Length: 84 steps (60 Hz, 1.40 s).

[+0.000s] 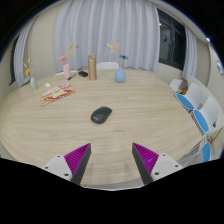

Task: Arrange mouse

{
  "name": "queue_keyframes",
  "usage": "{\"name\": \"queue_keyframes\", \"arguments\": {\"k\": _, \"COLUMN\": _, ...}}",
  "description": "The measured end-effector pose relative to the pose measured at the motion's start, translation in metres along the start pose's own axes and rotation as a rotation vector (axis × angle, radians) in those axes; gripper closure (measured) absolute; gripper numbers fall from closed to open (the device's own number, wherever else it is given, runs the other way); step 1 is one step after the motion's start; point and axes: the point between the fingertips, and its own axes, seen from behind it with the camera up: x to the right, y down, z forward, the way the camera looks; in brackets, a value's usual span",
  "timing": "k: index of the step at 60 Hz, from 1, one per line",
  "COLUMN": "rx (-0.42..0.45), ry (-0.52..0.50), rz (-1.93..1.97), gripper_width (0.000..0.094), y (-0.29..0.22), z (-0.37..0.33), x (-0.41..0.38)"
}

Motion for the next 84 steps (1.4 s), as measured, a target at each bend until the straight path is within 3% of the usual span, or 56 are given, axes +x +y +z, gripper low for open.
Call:
{"name": "queue_keyframes", "arguments": {"k": 15, "rx": -0.011, "ry": -0.079, "rz": -0.081, "gripper_width": 0.0086, "y": -0.004, "z": 0.039, "x": -0.041}}
{"name": "queue_keyframes", "arguments": {"k": 75, "rx": -0.019, "ry": -0.1, "rz": -0.03, "gripper_width": 0.0075, "y": -0.093, "z": 0.219, "x": -0.081}}
{"name": "queue_keyframes", "arguments": {"k": 80, "rx": -0.016, "ry": -0.11, "rz": -0.027, "gripper_width": 0.0095, "y": -0.099, "z": 0.223, "x": -0.086}}
{"name": "queue_keyframes", "arguments": {"k": 84, "rx": -0.014, "ry": -0.109, "rz": -0.03, "gripper_width": 0.0189, "y": -0.099, "z": 0.226, "x": -0.087}}
